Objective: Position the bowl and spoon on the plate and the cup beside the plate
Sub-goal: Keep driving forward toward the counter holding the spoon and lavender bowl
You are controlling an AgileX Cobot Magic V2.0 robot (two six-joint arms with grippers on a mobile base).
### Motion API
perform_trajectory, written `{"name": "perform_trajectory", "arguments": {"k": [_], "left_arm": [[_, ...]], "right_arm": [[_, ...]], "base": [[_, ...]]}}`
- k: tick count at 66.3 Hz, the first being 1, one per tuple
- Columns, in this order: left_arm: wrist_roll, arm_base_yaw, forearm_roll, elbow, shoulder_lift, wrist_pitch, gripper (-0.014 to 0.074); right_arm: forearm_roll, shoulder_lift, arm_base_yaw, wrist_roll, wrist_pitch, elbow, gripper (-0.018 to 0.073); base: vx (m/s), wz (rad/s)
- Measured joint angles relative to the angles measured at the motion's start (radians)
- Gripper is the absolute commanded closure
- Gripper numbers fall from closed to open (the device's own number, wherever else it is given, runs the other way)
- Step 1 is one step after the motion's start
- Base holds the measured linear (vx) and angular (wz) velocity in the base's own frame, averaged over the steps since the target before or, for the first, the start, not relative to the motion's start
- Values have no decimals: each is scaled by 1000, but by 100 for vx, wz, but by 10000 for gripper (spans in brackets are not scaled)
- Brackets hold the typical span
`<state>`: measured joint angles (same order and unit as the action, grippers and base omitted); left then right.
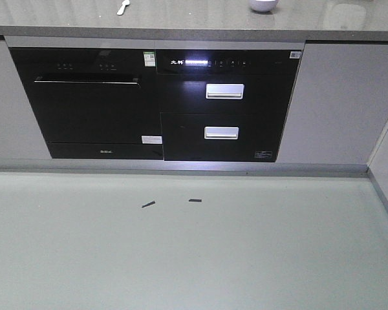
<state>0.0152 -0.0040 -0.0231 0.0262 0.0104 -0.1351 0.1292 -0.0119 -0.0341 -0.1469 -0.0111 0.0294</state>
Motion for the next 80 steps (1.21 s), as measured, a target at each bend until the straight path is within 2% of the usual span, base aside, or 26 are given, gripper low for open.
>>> {"name": "perform_trajectory", "arguments": {"k": [80], "left_arm": [[0, 0, 0, 0, 0, 0, 602]], "right_arm": [[0, 0, 0, 0, 0, 0, 563]], "base": [[8, 0]]}}
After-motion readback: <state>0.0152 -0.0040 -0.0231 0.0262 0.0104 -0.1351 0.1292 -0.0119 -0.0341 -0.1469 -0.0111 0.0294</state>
